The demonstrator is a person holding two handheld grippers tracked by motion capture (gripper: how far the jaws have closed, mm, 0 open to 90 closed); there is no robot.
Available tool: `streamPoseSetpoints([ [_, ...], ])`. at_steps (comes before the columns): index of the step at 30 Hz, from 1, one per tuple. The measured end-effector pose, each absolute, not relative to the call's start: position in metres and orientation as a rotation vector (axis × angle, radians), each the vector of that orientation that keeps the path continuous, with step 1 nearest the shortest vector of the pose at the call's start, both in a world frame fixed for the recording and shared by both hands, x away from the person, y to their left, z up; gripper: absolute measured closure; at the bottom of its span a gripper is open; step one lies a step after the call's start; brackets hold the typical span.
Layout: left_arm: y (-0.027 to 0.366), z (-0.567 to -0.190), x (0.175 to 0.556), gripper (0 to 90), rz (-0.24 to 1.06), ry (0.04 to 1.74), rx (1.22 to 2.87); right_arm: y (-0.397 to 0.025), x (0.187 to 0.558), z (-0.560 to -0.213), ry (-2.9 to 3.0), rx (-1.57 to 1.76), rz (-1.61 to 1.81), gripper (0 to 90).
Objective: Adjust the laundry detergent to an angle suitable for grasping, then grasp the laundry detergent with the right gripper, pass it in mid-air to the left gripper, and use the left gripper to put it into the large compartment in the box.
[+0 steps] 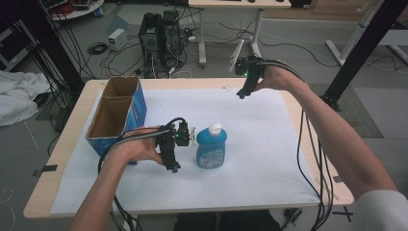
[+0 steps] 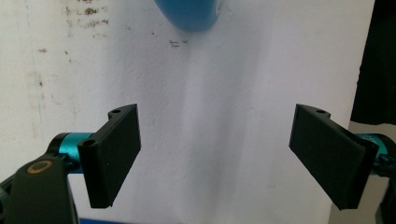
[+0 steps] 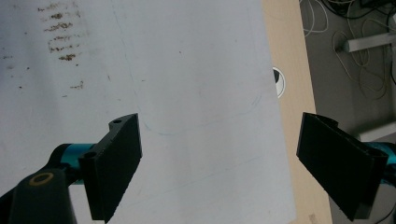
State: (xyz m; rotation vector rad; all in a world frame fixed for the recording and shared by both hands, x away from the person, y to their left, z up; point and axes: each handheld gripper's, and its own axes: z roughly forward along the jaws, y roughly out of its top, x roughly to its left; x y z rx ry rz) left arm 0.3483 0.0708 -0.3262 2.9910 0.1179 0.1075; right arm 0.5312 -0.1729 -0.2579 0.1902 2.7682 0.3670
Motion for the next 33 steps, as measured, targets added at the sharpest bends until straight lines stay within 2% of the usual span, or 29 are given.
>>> streamPoseSetpoints([
  [16, 0.073, -0.327, 0.354, 16.6, 0.113, 0.125, 2.945, -0.201, 0.508, -0.262, 2.774, 0.239, 0.536, 13.2],
  [22, 0.071, -0.326, 0.352, 16.7, 0.111, 0.126, 2.923, -0.211, 0.486, -0.263, 2.768, 0.244, 0.592, 13.2],
  [33, 0.080, -0.326, 0.356, 16.7, 0.110, 0.161, 2.927, -0.210, 0.432, -0.286, 2.808, 0.149, 0.717, 13.2],
])
